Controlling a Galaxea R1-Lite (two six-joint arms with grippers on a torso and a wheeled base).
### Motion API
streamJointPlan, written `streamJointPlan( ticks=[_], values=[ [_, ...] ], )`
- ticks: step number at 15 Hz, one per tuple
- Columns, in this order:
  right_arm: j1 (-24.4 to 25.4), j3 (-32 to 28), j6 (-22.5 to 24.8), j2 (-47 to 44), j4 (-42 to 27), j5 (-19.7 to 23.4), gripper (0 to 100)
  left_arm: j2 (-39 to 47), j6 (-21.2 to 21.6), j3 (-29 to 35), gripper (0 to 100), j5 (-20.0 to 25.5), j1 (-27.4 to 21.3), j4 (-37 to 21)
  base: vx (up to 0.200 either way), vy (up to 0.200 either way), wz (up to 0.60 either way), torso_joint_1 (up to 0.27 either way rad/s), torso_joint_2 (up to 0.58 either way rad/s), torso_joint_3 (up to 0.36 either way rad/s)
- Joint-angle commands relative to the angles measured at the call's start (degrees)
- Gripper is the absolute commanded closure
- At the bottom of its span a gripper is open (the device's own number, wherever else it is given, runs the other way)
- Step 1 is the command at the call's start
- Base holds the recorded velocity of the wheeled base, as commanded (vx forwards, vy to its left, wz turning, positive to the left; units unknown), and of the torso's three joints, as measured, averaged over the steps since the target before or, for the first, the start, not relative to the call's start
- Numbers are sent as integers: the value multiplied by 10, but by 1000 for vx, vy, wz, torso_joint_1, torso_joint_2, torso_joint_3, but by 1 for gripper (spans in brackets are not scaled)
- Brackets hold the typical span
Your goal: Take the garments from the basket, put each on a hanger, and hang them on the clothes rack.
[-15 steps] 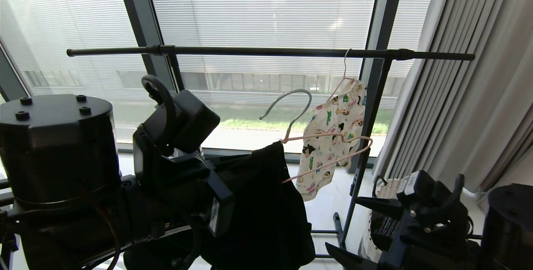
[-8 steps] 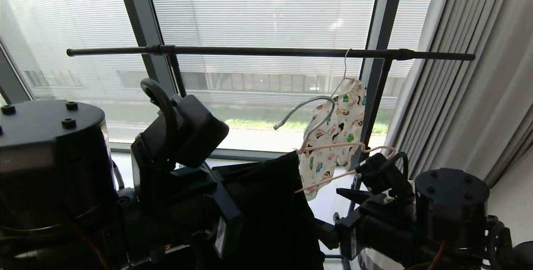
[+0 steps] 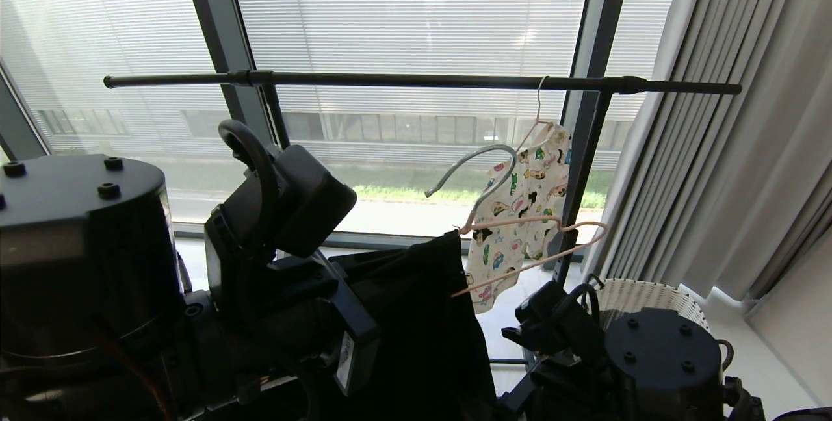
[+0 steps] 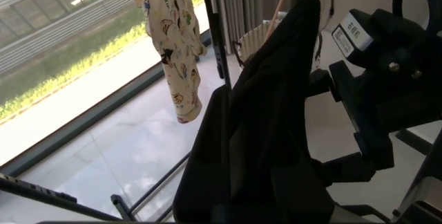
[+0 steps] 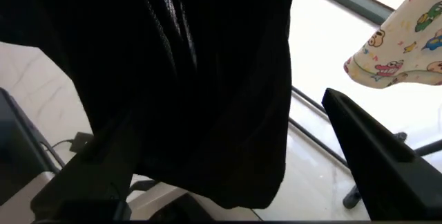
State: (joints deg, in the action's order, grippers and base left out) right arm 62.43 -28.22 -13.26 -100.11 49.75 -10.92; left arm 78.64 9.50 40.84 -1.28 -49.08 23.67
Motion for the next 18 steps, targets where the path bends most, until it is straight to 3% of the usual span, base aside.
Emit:
streamJointPlan(
  ticks=[1,5,9,14,18],
  values=[
    [2,0,5,-27,0,-28,0,-2,0,3,100,0,-1,1,0,0,0,0,0,0],
    [-13,2,26,-36,-1,-57,0,-2,-2,3,100,-3,0,1,0,0,0,0,0,0],
    [-100,39,83,-29,-2,-94,0,-16,-4,-1,100,-36,2,1,0,0,0,0,0,0],
    [-195,37,140,-20,-2,-104,0,-32,-3,-10,100,-37,2,0,0,0,0,0,0,0],
    [-274,33,172,-4,-1,-113,0,-58,-2,-63,100,-36,3,-5,0,0,0,0,0,0]
  ],
)
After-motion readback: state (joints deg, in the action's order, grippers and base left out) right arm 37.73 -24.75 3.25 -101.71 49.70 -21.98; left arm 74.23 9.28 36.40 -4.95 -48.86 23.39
